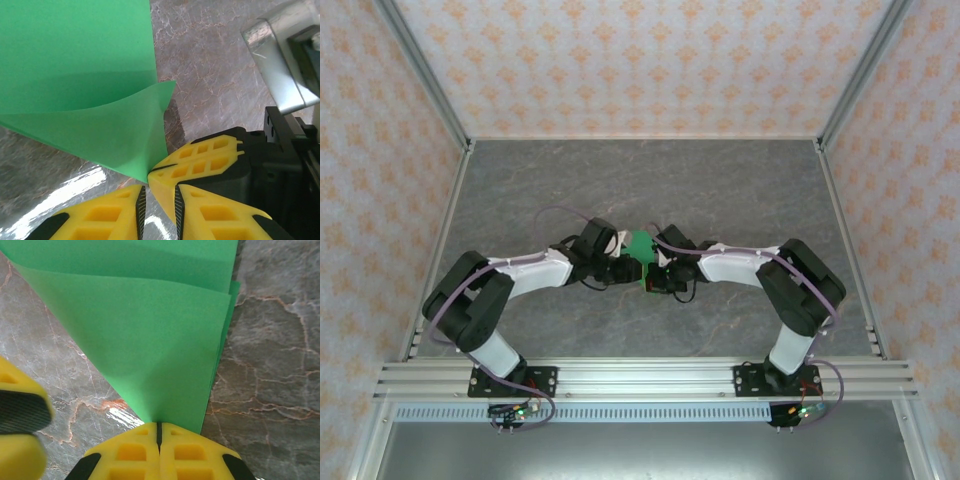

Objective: Fold a paper plane with a square sheet of paper (fold left side to right side)
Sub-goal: Third fold the triangle at the center of the table.

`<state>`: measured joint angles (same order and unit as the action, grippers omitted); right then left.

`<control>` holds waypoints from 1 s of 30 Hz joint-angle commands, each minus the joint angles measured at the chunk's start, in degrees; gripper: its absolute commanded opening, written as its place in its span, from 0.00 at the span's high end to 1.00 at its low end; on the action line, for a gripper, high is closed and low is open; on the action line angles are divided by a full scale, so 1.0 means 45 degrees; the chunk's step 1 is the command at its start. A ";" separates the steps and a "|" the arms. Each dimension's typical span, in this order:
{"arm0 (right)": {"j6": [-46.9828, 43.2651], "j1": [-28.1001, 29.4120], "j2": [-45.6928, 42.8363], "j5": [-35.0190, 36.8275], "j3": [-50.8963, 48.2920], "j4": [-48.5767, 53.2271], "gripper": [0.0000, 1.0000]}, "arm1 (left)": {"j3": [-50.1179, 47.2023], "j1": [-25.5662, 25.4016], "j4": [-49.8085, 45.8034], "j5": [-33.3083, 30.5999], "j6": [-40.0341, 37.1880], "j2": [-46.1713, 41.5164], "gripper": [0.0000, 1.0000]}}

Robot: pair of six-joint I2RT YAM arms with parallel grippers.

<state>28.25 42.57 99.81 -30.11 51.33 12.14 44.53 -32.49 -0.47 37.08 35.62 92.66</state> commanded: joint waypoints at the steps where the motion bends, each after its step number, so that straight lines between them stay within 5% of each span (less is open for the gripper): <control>1: -0.0348 -0.0084 0.1115 0.1329 -0.0640 0.1416 1.00 | 0.0509 -0.0196 0.0686 0.0119 0.0191 0.0282 0.74; 30: -0.0461 -0.0085 0.1275 0.1333 -0.0528 0.1640 1.00 | 0.0752 -0.0339 0.0934 -0.0576 0.0078 0.2016 0.79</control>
<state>27.88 41.98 100.20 -31.35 51.48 12.43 47.11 -32.95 2.66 36.32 36.23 99.29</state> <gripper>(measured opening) 0.066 0.208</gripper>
